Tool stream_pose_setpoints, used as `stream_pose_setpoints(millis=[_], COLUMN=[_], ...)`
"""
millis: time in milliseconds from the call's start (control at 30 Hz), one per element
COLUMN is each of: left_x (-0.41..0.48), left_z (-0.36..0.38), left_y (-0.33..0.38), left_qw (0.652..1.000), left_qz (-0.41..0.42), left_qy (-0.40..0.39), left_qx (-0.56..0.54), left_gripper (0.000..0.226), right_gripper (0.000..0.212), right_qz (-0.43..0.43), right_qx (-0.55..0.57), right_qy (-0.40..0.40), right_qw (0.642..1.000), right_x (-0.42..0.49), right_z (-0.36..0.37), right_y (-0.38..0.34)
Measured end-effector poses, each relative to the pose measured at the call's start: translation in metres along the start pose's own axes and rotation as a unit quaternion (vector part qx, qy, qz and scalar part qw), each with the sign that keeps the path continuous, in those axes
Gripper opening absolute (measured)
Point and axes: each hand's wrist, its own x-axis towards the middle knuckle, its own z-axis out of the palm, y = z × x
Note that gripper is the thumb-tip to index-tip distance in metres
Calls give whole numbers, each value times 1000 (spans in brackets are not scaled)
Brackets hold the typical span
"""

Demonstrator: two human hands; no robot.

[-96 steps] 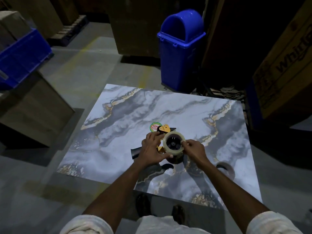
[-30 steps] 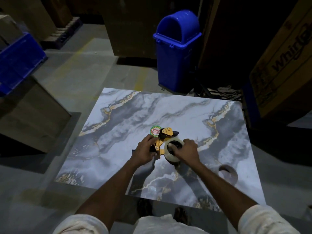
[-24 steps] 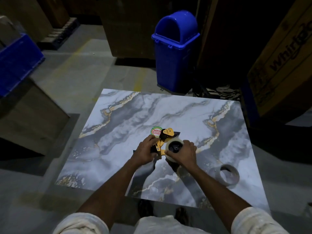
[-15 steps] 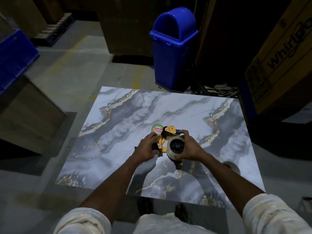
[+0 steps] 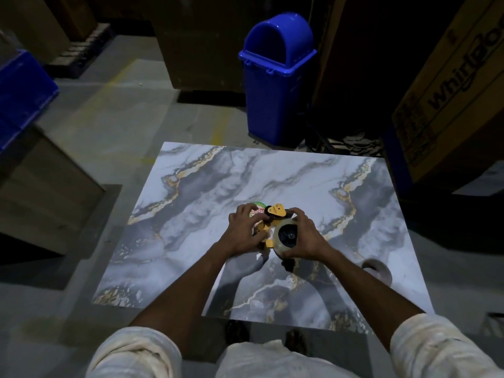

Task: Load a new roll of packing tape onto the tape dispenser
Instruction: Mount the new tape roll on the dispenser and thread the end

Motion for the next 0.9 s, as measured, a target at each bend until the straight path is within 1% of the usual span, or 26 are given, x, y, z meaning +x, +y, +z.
stream_pose_setpoints(millis=[67,100,200,300,400,467,567,633,700,767,833,900], left_x=[10,15,29,38,44,48,54,57,56,51,43,36], left_z=[-2,-3,-5,-2,3,5,11,14,16,19,23,23], left_y=[5,7,16,27,38,46,46,39,33,31,26,19], left_qw=[999,997,985,970,958,953,951,948,954,968,982,990], left_qz=[4,7,3,-25,-51,-54,-48,-46,-45,-55,-74,-75], left_qy=[-7,-21,-82,-145,-181,-194,-187,-182,-171,-155,-147,-114], left_qx=[35,67,151,194,214,225,241,257,244,190,88,-20], left_gripper=[28,28,37,42,45,46,48,41,31,25,24,23], right_gripper=[115,115,116,117,117,118,121,121,120,122,124,125], right_qz=[-5,-8,-2,5,3,-2,-10,-18,-24,-26,-26,-29], right_qx=[4,2,4,-5,-5,-6,-14,-18,-22,-31,-36,-45], right_qy=[-6,-9,-15,-16,0,2,0,7,5,-10,-24,-31], right_qw=[1000,1000,1000,1000,1000,1000,1000,1000,999,999,999,998], right_x=[0,2,5,6,6,6,7,7,8,6,5,4], right_z=[0,1,2,7,11,11,11,13,13,6,0,-5], right_y=[-1,0,2,6,10,11,12,13,14,13,13,11])
